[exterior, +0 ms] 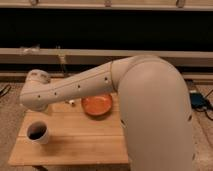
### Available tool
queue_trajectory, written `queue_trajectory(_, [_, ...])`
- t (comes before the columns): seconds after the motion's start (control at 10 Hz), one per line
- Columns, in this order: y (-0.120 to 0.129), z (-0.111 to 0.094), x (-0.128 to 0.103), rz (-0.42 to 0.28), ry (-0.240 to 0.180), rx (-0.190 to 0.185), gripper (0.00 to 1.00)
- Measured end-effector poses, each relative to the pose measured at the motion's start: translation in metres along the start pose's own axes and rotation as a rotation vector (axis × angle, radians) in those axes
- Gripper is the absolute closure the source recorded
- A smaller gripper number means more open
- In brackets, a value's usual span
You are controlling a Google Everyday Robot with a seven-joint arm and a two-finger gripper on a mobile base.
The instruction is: Place the eraser in the ceramic cup
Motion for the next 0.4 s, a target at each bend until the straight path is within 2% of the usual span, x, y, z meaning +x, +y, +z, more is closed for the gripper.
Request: queue_trajectory(0.4, [-0.0012,-0.0002,-0.0012,0.000,-0.003,0.002,0.20])
